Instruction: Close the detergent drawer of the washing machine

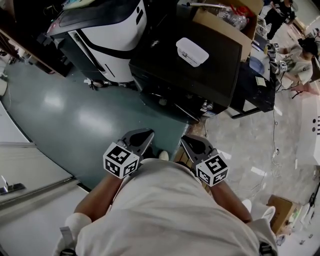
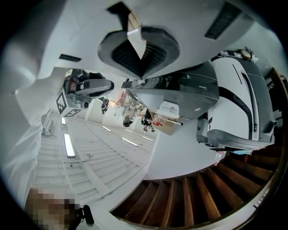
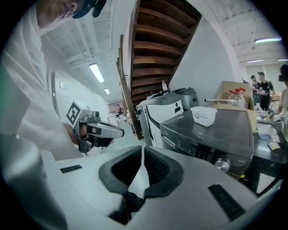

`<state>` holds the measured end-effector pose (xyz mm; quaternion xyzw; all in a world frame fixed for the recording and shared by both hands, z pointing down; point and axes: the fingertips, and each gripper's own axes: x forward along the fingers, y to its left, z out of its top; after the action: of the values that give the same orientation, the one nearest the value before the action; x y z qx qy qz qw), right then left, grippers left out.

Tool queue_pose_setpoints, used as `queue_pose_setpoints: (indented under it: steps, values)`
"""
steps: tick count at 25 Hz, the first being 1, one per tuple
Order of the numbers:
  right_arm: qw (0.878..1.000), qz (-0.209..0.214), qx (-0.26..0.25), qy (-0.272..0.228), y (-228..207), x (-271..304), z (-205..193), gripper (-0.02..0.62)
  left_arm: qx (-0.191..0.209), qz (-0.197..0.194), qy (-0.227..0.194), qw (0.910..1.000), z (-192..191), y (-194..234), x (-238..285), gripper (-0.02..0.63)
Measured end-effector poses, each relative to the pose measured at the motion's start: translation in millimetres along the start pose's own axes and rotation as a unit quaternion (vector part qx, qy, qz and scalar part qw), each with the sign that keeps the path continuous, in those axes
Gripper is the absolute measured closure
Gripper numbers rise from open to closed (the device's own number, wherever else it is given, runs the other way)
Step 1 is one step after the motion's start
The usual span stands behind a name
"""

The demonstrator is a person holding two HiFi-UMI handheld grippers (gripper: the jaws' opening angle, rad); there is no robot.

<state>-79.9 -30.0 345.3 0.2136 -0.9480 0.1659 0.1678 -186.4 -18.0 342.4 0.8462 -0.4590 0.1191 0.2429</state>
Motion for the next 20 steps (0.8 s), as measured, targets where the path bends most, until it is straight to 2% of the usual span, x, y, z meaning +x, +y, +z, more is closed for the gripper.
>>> queue_pose_setpoints:
  steps: [20]
  values:
    - [1.000, -0.004, -0.031, 0.001, 16.2, -24.8, -8.6, 0.591, 0.005, -0.009, 0.008, 0.9999, -8.4, -18.7, -3.0, 0.611]
